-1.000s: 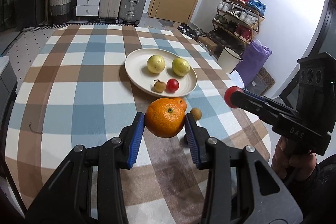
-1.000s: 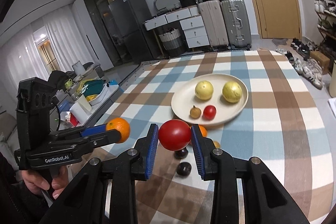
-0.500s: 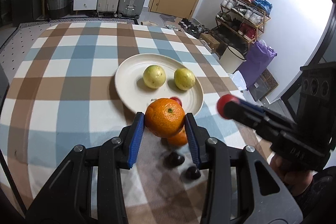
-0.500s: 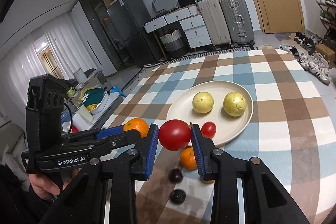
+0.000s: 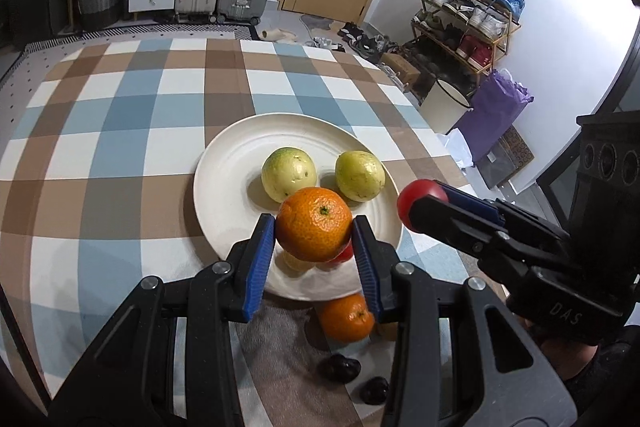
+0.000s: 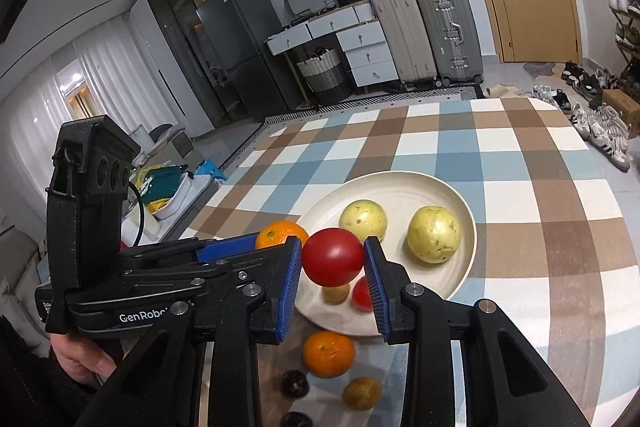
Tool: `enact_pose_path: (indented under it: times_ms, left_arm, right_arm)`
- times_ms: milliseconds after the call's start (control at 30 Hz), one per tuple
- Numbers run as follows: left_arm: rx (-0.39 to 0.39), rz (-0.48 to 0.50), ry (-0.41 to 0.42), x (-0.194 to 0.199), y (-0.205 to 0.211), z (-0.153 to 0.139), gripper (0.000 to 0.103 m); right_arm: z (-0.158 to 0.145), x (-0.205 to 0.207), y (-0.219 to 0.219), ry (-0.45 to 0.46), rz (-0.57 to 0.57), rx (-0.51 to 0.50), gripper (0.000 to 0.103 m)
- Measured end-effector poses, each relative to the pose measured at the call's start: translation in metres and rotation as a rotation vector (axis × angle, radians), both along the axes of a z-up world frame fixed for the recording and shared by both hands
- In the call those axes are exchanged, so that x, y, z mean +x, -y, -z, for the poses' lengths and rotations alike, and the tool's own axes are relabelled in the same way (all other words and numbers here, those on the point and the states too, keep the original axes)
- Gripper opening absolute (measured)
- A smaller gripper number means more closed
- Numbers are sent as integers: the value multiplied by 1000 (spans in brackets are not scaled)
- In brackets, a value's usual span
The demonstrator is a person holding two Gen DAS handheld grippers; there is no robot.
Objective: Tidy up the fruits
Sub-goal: 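Carry the held orange and tomato over the cream plate, then lower the orange and tomato onto the plate and open both grippers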
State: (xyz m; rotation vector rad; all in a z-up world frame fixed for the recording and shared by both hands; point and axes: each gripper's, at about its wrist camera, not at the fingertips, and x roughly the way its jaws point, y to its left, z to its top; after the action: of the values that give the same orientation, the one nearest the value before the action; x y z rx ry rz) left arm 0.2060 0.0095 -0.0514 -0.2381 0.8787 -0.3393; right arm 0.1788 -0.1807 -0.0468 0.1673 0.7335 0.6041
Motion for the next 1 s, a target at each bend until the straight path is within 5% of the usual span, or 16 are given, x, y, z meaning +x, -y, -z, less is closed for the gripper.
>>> enact_pose_path:
  times_ms: [800, 1000]
  left_arm:
    - [4, 48, -38, 33, 20, 26, 36]
    - [6, 51, -13, 30, 20, 21, 36]
  right_arm:
    - [37, 41, 6, -91, 30, -6, 33]
    - [33, 39, 14, -69, 46, 24, 48]
